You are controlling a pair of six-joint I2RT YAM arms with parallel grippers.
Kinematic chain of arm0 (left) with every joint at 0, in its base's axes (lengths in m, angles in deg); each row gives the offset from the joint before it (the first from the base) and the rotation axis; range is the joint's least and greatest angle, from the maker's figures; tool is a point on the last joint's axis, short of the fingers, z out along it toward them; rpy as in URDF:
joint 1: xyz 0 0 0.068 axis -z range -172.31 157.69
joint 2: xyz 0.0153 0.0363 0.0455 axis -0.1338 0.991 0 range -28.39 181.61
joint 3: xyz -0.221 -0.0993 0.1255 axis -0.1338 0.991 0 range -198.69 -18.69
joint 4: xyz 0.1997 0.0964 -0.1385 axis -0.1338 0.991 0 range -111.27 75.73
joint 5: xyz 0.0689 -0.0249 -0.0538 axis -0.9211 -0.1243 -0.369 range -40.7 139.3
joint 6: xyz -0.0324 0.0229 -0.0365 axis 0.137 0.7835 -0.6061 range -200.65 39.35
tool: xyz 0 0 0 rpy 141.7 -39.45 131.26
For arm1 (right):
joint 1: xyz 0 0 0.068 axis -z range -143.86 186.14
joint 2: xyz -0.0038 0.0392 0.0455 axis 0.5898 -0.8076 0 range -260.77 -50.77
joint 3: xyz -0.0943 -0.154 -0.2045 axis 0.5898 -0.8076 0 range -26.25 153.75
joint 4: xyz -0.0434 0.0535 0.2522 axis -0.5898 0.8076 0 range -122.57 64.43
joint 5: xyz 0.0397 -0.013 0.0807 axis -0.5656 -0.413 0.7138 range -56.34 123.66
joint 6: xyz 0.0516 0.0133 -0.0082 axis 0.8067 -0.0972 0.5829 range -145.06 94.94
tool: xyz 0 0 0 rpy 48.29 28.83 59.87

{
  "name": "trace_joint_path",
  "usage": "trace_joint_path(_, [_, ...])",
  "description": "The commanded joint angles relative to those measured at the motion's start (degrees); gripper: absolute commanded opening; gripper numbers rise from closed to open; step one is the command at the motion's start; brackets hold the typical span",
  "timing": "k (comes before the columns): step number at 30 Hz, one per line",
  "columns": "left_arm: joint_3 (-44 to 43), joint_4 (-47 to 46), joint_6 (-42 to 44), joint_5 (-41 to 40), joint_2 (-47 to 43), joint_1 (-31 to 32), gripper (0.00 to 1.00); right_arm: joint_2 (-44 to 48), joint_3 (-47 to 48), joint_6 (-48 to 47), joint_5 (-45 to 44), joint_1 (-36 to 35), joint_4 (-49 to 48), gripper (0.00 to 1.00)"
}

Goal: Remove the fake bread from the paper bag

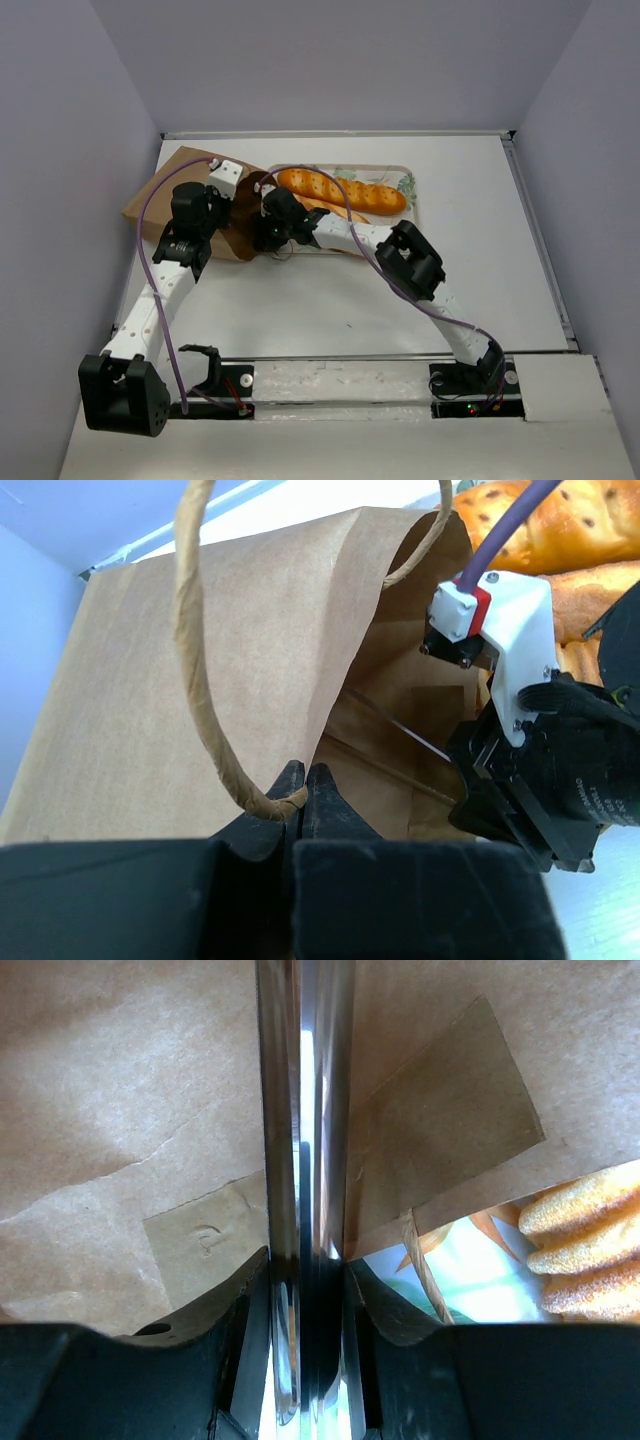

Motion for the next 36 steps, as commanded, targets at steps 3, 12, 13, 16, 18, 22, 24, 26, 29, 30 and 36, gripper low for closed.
trace_joint_path(3, [1.2,-1.4,4.1,3.7,-3.9,0.6,0.00,4.0,0.1,11.6,11.6,2.3,2.7,0.35])
trace_joint_path(12, [6.2,-1.8,11.3,5.8,-8.8,0.6,0.00,5.4,0.0,22.6,18.6,6.8,2.8,0.42])
trace_joint_path(13, [6.4,-2.5,11.6,5.6,-9.1,0.6,0.00,4.8,0.5,23.8,19.5,6.8,2.7,0.43])
trace_joint_path(16, [6.3,-3.2,11.8,6.2,-9.6,0.6,0.00,2.9,3.9,28.5,25.2,7.5,2.6,0.45])
trace_joint_path(18, [6.0,-3.3,12.1,7.4,-9.6,0.7,0.00,1.3,6.3,31.5,28.5,7.5,2.7,0.47])
trace_joint_path(22, [5.2,-4.3,11.7,6.4,-9.1,0.7,0.00,0.8,8.9,33.1,30.1,7.5,2.7,0.49])
trace_joint_path(24, [4.8,-4.3,11.4,6.0,-8.9,0.6,0.00,2.4,8.3,32.4,27.5,7.5,2.6,0.49])
trace_joint_path(26, [4.5,-4.3,10.7,6.0,-8.9,0.6,0.00,3.5,6.3,31.3,25.4,7.5,2.6,0.47])
trace_joint_path(29, [4.5,-4.7,8.8,4.2,-8.4,0.6,0.00,5.6,3.6,29.4,22.6,7.5,2.6,0.37])
trace_joint_path(30, [4.4,-4.7,8.0,3.4,-7.7,0.6,0.00,6.9,2.9,28.2,21.2,7.5,2.7,0.36])
trace_joint_path(36, [4.4,-4.5,5.7,-2.5,-5.4,0.5,0.00,13.1,-3.4,22.7,14.0,7.5,3.3,0.36])
